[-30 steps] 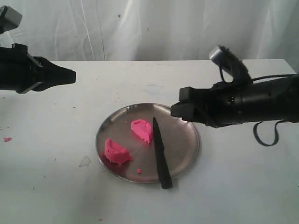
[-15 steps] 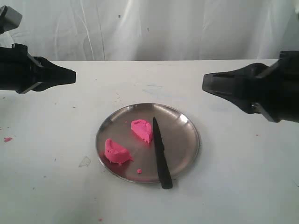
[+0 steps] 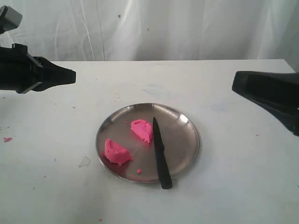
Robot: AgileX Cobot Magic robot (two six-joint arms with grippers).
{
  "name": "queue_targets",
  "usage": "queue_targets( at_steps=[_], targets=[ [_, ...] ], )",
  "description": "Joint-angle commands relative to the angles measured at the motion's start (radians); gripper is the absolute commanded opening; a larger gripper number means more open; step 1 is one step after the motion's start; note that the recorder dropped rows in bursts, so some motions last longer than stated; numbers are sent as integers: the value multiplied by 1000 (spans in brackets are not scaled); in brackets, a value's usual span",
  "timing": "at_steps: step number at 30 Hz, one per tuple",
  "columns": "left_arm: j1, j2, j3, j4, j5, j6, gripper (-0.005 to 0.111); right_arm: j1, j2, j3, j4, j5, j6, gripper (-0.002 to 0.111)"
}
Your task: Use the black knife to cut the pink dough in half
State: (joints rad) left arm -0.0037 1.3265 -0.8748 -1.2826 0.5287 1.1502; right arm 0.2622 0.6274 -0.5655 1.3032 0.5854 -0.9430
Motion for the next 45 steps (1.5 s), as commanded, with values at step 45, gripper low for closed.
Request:
queue_targets(
  at_steps=[45],
  targets=[
    [1,-12,7,-18,13,-3,0,-4,-162,35,-815,-132,900,0]
  ],
)
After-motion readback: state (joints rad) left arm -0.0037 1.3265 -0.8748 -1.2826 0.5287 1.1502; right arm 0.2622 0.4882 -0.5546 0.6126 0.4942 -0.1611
